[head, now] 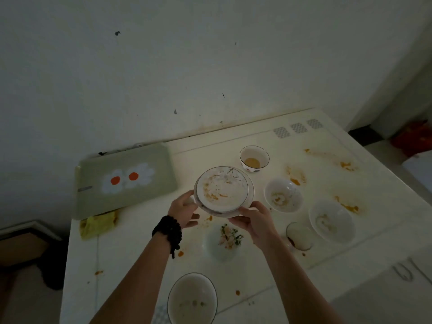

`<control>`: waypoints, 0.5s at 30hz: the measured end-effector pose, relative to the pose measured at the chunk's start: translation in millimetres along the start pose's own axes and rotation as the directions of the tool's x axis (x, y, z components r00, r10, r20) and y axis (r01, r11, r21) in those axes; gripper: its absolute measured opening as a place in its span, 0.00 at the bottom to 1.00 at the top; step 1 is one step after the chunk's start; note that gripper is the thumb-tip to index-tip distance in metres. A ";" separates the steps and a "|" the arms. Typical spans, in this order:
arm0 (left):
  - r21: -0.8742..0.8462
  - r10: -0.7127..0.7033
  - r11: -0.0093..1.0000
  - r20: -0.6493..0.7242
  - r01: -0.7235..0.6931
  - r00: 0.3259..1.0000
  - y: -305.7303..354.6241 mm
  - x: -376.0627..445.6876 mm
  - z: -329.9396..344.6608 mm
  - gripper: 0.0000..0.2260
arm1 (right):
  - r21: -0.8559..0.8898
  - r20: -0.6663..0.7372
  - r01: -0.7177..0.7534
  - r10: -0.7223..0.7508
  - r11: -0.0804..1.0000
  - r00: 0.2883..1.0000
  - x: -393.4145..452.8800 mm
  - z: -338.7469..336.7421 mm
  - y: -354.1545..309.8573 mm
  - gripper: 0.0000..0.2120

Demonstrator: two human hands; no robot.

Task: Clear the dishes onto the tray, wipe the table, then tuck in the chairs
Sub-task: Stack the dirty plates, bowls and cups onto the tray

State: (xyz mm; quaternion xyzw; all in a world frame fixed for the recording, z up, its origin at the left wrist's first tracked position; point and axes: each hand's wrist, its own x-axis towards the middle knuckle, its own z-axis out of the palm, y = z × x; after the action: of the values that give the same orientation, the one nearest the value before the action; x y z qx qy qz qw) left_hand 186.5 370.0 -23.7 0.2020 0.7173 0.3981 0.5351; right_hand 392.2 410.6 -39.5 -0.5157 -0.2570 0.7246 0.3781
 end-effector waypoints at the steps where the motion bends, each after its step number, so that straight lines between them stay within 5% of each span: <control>1: -0.121 -0.039 0.992 0.055 0.045 0.998 -6.0 -2.6 -2.5 0.23 | 0.012 0.004 -0.001 0.001 1.000 1.000 -3.9 -1.0 1.6 0.12; 6: -0.490 0.021 0.855 0.361 0.171 0.932 -35.1 -17.0 -9.3 0.22 | 0.054 0.023 -0.012 0.010 0.998 1.000 -22.3 2.0 13.0 0.10; 15: -0.608 0.197 0.793 0.304 0.031 0.932 -62.9 -33.1 -9.3 0.30 | 0.060 0.105 -0.004 -0.002 0.998 0.994 -34.3 7.9 36.4 0.09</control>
State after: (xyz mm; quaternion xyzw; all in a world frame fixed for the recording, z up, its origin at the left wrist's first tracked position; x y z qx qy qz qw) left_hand 197.8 305.2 -52.0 0.1208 0.4356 0.5862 0.6723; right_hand 380.7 361.6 -45.6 -0.4654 -0.2541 0.7584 0.3791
